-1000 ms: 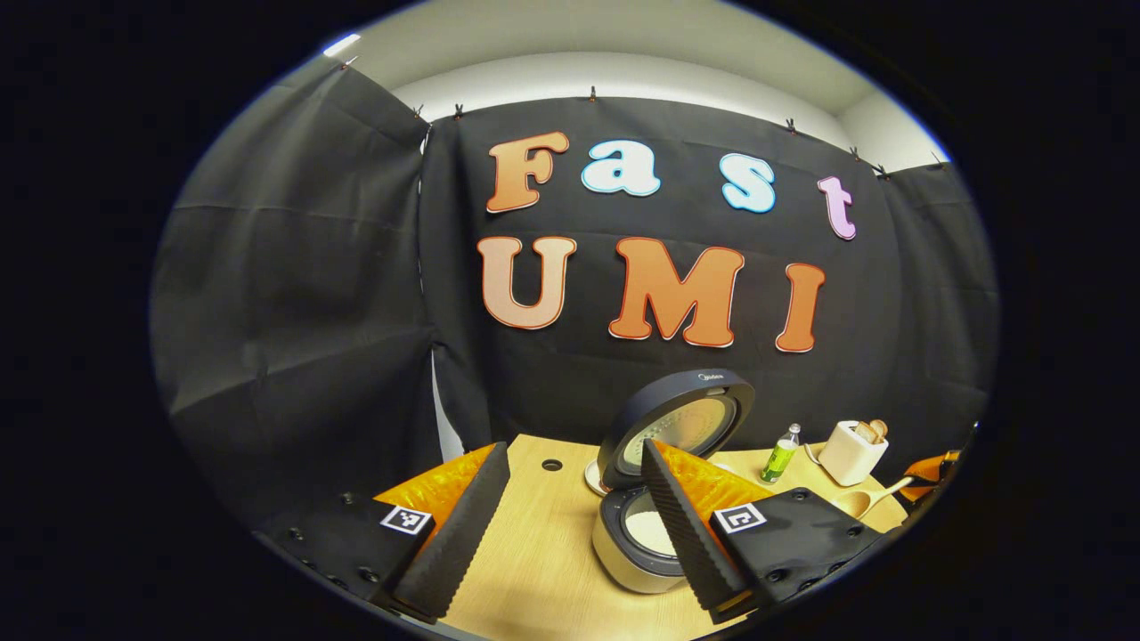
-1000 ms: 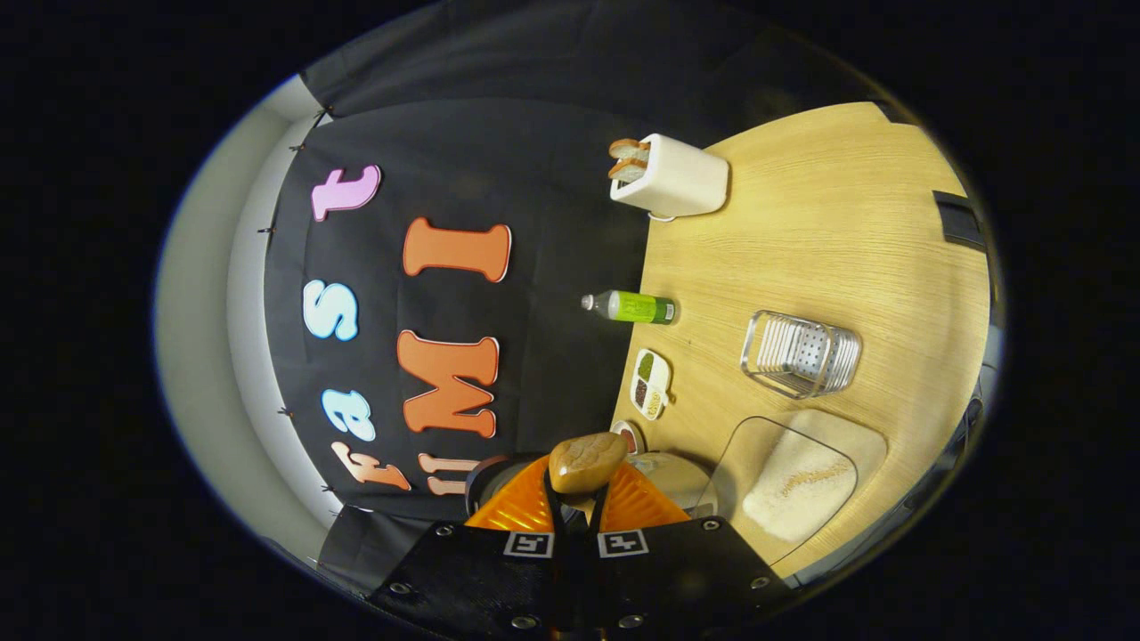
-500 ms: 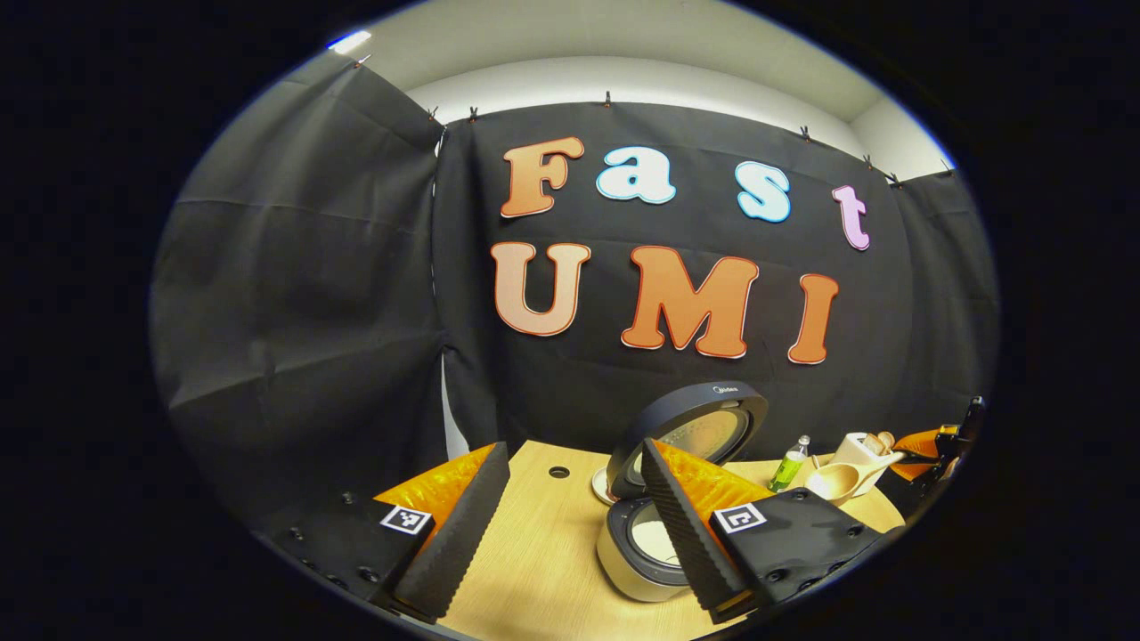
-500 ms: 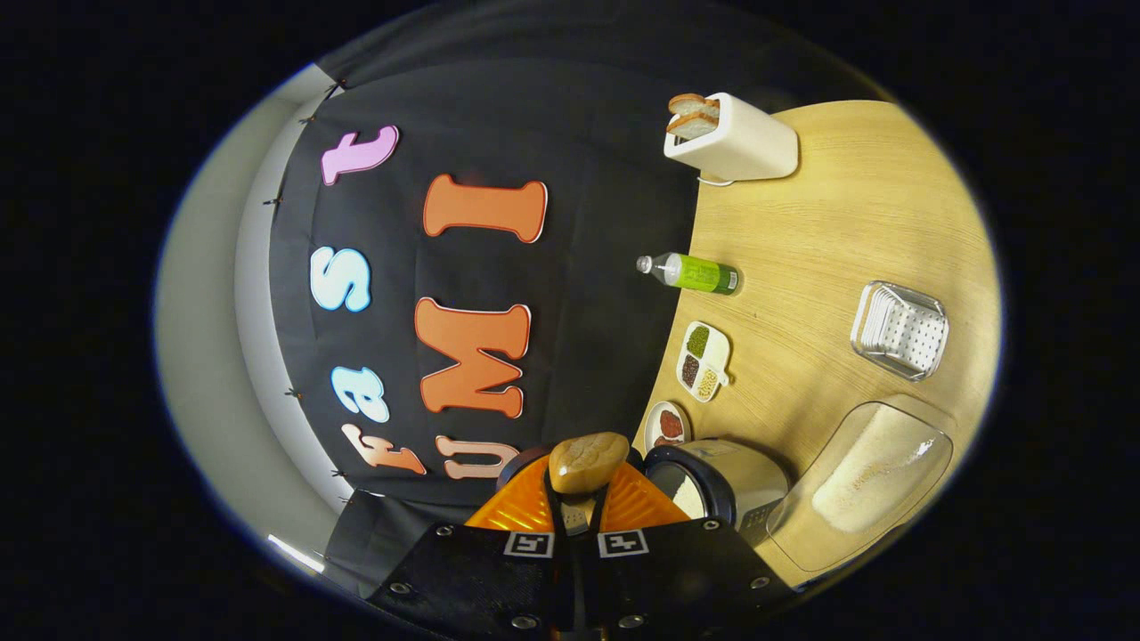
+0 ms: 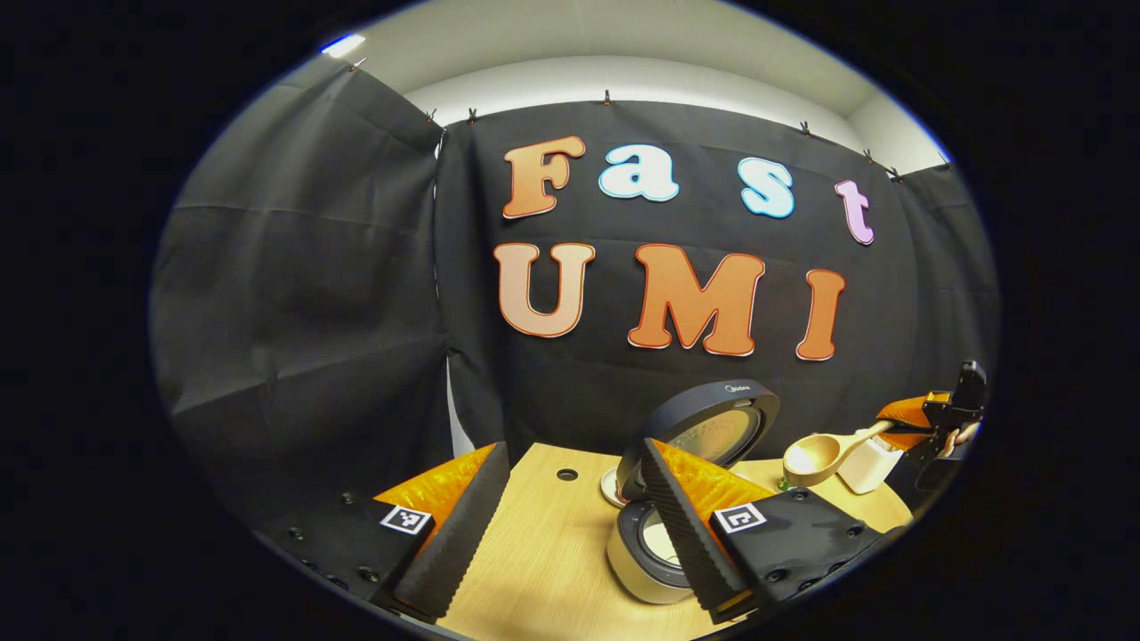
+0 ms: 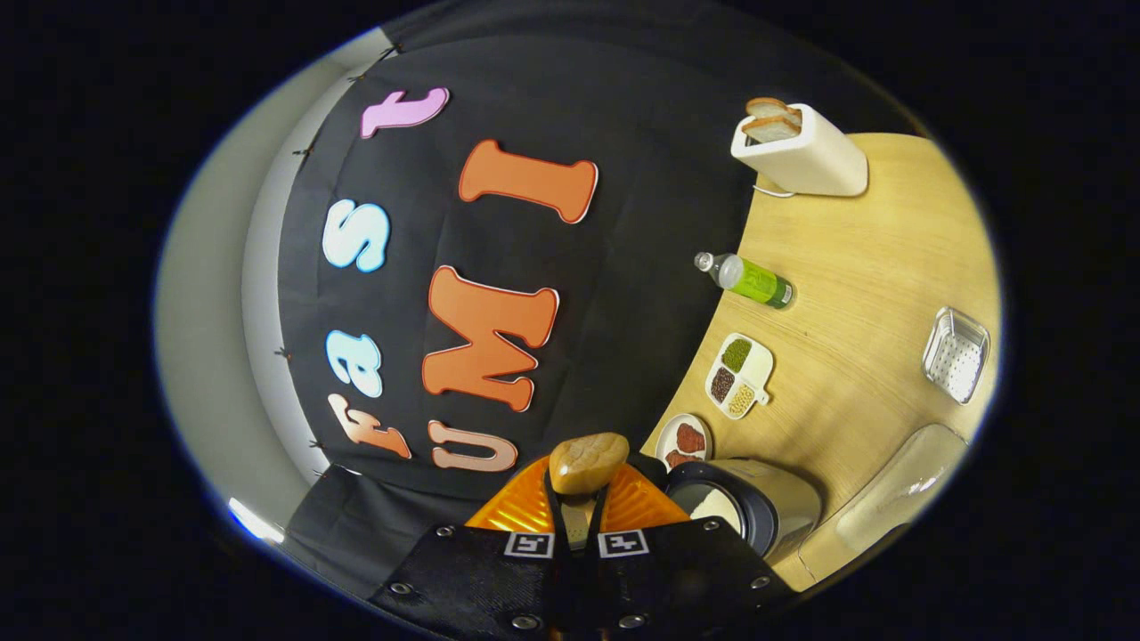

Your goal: Close the left gripper, press the button to open the rice cooker; take a wooden spoon from the chopstick holder with the right hand, scoop a spoonful of rice and pour it into the rice cooker, then put the wooden spoon back into the chopstick holder.

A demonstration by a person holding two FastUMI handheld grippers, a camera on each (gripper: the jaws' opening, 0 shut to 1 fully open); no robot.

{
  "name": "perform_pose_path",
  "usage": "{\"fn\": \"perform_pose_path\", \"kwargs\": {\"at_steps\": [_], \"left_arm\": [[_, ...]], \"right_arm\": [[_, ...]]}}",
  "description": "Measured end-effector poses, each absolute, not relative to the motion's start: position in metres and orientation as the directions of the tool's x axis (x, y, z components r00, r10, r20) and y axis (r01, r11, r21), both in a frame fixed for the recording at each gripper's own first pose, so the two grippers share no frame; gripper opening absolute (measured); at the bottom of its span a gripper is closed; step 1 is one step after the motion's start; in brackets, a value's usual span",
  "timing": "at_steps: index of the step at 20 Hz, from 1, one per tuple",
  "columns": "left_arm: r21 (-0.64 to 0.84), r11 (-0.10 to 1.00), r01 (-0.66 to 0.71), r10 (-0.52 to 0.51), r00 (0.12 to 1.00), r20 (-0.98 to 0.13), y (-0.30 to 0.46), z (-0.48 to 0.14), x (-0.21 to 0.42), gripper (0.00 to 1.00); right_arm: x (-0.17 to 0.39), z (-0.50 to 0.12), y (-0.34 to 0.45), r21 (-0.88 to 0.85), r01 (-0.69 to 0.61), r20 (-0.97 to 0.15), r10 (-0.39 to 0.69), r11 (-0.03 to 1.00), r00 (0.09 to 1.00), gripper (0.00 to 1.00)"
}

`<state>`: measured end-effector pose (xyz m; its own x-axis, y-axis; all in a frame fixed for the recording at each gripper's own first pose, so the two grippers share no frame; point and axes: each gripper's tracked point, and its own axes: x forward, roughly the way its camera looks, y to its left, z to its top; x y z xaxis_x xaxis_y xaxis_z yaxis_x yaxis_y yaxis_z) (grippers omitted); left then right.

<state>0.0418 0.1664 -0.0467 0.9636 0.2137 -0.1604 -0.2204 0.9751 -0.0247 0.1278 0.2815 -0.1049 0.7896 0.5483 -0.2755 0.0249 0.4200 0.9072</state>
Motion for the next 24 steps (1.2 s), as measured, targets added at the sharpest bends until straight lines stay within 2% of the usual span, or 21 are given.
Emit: {"fn": "perform_pose_path", "kwargs": {"at_steps": [12, 24], "left_arm": [[0.000, 0.972, -0.236, 0.233, 0.960, -0.155, 0.178, -0.046, 0.038, 0.98], [-0.002, 0.969, -0.245, 0.242, 0.959, -0.145, 0.185, -0.044, 0.034, 0.97]], "right_arm": [[0.133, -0.085, 0.312, 0.740, -0.183, -0.255, 0.522, 0.647, 0.814, 0.04], [0.125, -0.067, 0.341, 0.608, -0.324, -0.217, 0.544, 0.725, 0.811, 0.04]]}}
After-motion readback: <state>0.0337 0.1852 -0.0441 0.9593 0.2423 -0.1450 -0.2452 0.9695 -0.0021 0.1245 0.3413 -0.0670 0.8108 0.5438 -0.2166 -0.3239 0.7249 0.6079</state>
